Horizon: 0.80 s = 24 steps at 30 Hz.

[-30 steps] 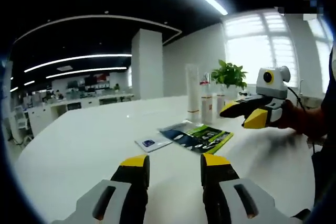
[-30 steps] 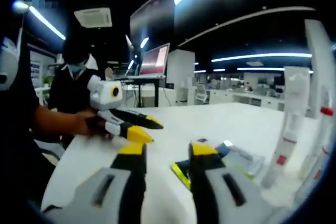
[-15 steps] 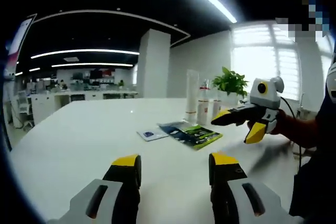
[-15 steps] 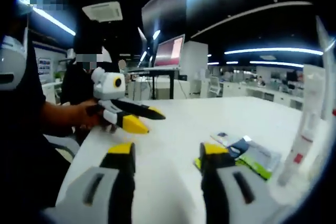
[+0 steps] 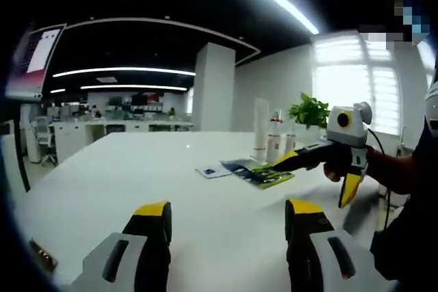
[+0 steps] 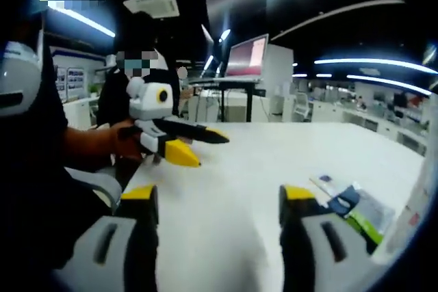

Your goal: Arrange the skincare products in the storage area until every visible bottle or jar stands upright without overlapping.

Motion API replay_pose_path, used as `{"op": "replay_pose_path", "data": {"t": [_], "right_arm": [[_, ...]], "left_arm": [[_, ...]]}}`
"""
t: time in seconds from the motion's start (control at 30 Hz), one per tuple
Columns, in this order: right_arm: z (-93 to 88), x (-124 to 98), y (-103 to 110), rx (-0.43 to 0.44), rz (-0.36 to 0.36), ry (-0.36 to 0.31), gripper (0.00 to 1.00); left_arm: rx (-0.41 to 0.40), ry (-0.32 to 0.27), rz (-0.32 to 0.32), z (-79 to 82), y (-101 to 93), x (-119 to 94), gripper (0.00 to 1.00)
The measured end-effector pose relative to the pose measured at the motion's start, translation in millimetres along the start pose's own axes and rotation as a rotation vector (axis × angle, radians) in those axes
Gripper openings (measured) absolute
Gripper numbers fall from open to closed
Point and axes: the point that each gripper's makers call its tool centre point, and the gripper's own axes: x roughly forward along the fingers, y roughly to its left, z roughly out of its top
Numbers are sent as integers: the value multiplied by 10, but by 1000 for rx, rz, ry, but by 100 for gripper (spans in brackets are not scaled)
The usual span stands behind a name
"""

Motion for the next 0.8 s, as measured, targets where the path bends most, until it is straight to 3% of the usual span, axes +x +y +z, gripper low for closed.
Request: {"op": "replay_pose_path", "data": {"t": [0.27, 0.43, 0.8], "right_arm": [[46, 126, 195, 1, 56, 7, 94], [123, 238, 311, -4, 106, -3, 100], [228, 515, 512, -47, 190, 20, 100]], "left_arm": [[-8, -4, 26, 26, 23, -216, 82], [-4, 1, 60, 22, 40, -339, 100], [37, 41, 162, -72, 114, -730, 100]]}}
